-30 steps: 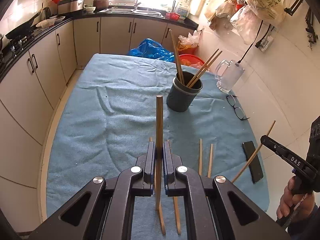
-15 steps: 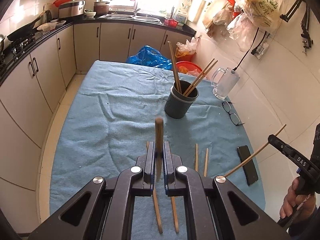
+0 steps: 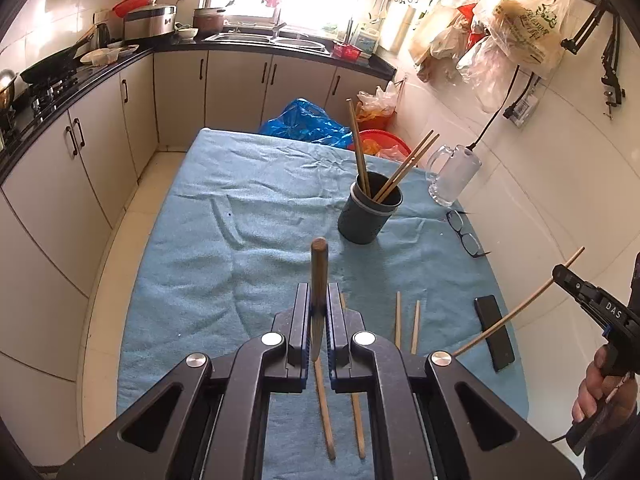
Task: Organize utensils
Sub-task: 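Lift both held chopsticks upright and carry them above the black cup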
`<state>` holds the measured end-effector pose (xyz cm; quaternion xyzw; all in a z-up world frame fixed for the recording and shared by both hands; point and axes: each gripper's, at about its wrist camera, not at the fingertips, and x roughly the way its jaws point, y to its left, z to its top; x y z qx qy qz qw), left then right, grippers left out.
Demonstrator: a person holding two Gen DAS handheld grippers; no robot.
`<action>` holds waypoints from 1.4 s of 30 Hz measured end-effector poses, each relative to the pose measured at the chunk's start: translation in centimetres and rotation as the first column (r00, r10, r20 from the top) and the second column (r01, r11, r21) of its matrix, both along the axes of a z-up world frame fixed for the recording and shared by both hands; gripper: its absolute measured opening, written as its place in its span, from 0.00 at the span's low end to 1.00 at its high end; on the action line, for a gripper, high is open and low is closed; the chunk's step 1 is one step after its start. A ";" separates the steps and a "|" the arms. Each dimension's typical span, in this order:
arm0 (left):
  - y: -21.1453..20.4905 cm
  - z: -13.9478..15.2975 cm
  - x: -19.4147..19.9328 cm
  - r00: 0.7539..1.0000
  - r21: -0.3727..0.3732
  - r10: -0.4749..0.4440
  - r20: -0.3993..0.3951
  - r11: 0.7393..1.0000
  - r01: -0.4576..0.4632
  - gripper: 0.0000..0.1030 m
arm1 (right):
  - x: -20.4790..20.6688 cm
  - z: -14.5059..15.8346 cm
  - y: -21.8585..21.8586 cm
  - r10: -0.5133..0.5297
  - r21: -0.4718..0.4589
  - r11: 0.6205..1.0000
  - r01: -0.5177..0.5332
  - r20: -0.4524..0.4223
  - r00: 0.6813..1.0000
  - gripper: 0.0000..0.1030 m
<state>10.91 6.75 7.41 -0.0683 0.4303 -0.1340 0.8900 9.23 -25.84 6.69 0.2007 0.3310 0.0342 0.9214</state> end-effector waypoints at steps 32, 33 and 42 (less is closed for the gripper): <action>-5.7 7.8 6.2 0.985 -0.033 -0.101 0.141 0.994 0.106 0.06 | 5.4 4.2 -0.6 -0.014 0.118 0.993 0.003 0.100 0.995 0.06; -6.0 8.0 6.8 0.984 -0.033 -0.099 0.147 0.994 0.104 0.06 | 5.8 4.5 -0.5 -0.016 0.117 0.993 0.005 0.099 0.995 0.07; -6.9 9.1 12.3 0.986 -0.029 -0.040 0.164 0.999 0.045 0.06 | 12.5 7.3 0.1 -0.025 0.085 0.996 0.012 0.152 0.988 0.07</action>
